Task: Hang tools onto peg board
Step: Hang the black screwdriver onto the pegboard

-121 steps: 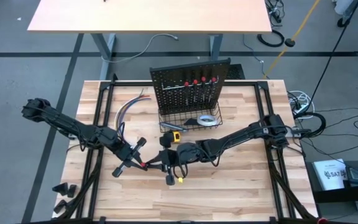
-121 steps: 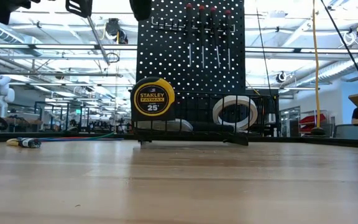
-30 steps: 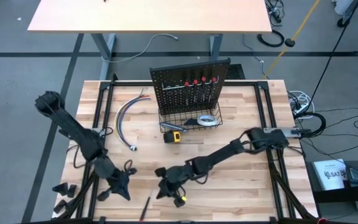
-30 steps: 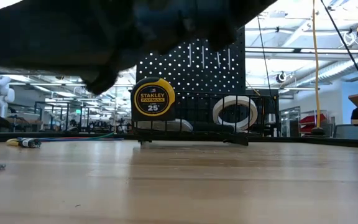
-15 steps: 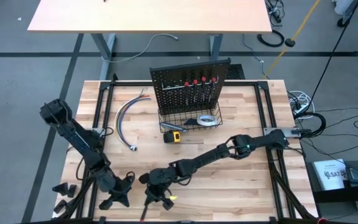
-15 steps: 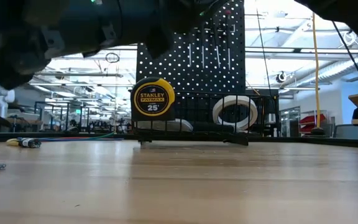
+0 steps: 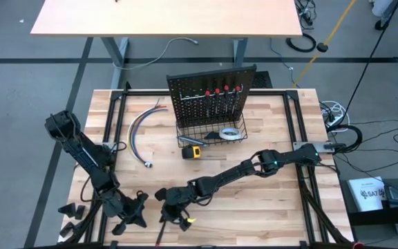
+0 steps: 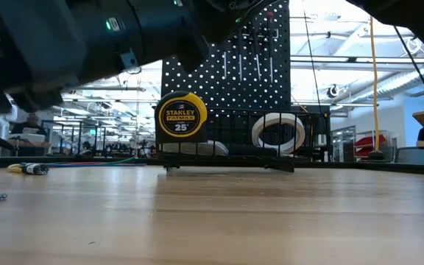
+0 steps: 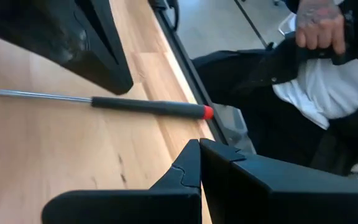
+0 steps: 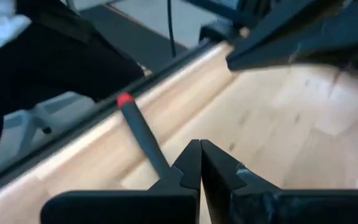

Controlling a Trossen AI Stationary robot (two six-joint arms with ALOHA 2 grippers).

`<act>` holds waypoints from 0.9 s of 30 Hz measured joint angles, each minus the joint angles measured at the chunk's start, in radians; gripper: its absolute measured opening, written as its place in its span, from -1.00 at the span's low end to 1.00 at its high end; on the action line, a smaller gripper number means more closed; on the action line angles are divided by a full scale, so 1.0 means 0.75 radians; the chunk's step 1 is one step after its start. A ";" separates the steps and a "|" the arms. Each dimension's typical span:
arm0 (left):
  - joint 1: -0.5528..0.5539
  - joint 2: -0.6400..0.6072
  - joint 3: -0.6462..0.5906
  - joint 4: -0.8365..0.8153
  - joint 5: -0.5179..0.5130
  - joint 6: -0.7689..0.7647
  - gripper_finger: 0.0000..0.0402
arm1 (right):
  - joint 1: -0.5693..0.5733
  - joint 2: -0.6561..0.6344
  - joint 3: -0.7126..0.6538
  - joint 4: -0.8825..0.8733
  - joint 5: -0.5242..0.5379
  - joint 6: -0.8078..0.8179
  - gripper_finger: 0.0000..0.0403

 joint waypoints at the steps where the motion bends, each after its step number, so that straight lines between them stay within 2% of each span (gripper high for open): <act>1: 0.000 0.000 0.000 -0.001 -0.012 0.000 -1.00 | 0.000 0.000 0.000 -0.020 0.002 -0.004 -1.00; 7: 0.000 0.000 0.000 0.000 -0.029 0.001 -1.00 | 0.002 -0.009 0.014 -0.037 0.016 -0.101 -0.98; 12: 0.000 0.000 0.000 0.000 -0.029 0.004 -1.00 | 0.027 -0.018 0.040 -0.017 0.053 -0.338 -0.79; 14: 0.000 0.000 0.000 0.000 -0.030 0.005 -1.00 | 0.040 -0.017 0.039 -0.027 0.102 -0.314 -0.68; 17: 0.000 0.000 0.000 -0.001 -0.038 0.031 -1.00 | 0.048 -0.017 0.039 -0.027 0.104 -0.226 -0.49; 20: 0.000 0.000 0.000 -0.001 -0.039 0.065 -1.00 | 0.046 -0.017 0.039 -0.039 0.101 -0.252 -0.33; 25: 0.011 0.000 0.000 0.000 -0.038 0.070 -1.00 | 0.020 -0.013 0.039 -0.078 -0.077 -0.128 -0.25; 27: 0.011 0.000 0.000 0.000 -0.038 0.071 -1.00 | 0.007 -0.003 0.039 -0.112 -0.099 -0.118 -0.26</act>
